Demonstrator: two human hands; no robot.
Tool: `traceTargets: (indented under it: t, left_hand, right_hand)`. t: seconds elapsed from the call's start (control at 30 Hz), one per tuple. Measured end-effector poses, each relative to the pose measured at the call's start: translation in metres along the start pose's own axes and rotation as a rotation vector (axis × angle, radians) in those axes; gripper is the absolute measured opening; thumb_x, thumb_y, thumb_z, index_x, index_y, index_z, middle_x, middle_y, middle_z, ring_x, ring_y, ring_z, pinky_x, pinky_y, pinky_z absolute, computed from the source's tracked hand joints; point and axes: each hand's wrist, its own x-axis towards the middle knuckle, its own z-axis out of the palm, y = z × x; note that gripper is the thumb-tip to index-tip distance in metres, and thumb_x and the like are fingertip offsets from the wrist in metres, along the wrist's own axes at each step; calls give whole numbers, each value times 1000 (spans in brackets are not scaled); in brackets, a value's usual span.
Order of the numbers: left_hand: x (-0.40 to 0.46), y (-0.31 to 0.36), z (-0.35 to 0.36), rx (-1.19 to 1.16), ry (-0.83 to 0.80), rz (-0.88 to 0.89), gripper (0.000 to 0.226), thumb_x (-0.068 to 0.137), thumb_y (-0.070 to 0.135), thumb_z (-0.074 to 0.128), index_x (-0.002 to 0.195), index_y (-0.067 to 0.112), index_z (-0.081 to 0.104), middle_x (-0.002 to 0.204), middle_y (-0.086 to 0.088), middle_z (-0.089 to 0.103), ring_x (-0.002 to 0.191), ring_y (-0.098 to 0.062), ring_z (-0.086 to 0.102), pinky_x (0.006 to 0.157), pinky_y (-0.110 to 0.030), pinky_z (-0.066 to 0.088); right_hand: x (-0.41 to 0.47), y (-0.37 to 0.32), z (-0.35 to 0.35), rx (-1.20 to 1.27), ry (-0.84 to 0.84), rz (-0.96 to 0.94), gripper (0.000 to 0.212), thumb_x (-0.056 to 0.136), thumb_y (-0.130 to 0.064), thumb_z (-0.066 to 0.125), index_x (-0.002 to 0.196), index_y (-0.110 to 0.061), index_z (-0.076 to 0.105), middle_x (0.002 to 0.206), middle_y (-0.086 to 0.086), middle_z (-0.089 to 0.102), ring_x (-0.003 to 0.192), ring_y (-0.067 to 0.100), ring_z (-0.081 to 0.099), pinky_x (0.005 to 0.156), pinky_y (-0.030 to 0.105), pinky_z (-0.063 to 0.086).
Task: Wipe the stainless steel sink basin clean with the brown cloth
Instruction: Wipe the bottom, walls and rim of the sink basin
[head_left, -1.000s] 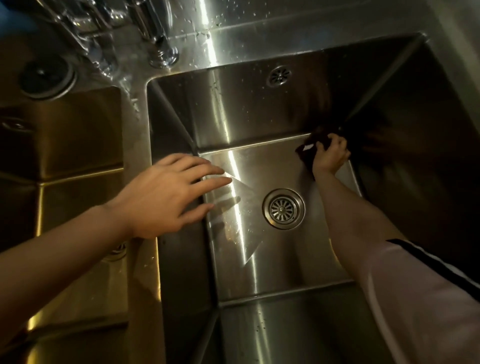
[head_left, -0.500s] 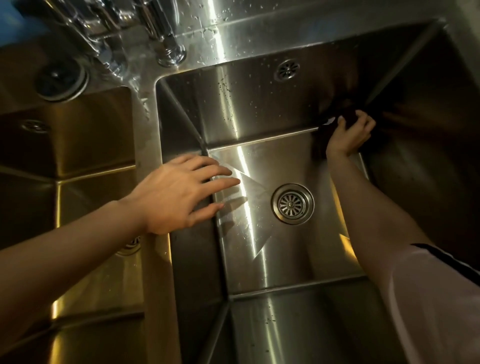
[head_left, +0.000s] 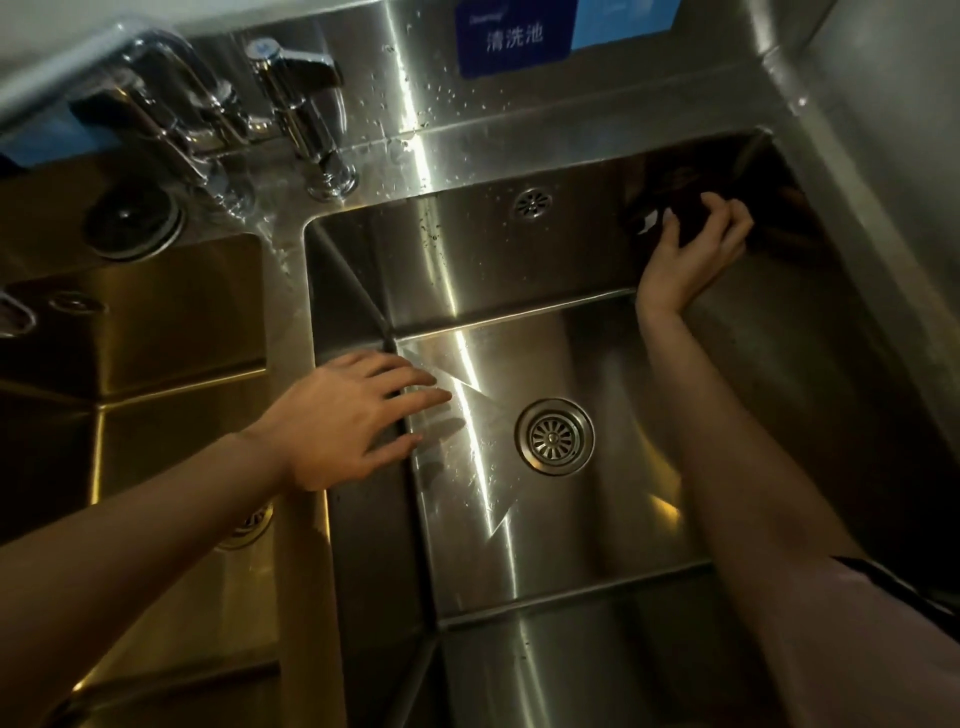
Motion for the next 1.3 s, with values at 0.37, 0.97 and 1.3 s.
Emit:
traceTargets:
  t: [0.37, 0.97, 1.3]
  left_hand:
    - [0, 2, -4, 58, 27, 8, 53, 90, 51, 34, 133, 26, 51, 124, -3, 63, 115, -23, 60, 97, -38, 35]
    - [2, -1, -1, -9, 3, 31, 54, 92, 53, 30, 137, 27, 47, 131, -1, 58, 124, -21, 51, 101, -39, 39]
    - [2, 0, -2, -1, -25, 18, 56, 92, 55, 29, 139, 29, 46, 135, 2, 55, 128, -19, 47, 105, -40, 38]
  right_hand:
    - [15, -31, -20, 154, 91, -108, 30, 86, -18, 66, 113, -6, 63, 131, 16, 48, 119, 29, 48, 96, 17, 34]
    - [-30, 93, 49, -128, -349, 44, 35, 84, -15, 68, 113, -5, 50, 133, 15, 39, 121, 30, 46, 98, 30, 43]
    - [-39, 104, 61, -177, -376, 120, 34, 84, -13, 69, 112, -8, 50, 134, 13, 39, 120, 34, 47, 94, 36, 46]
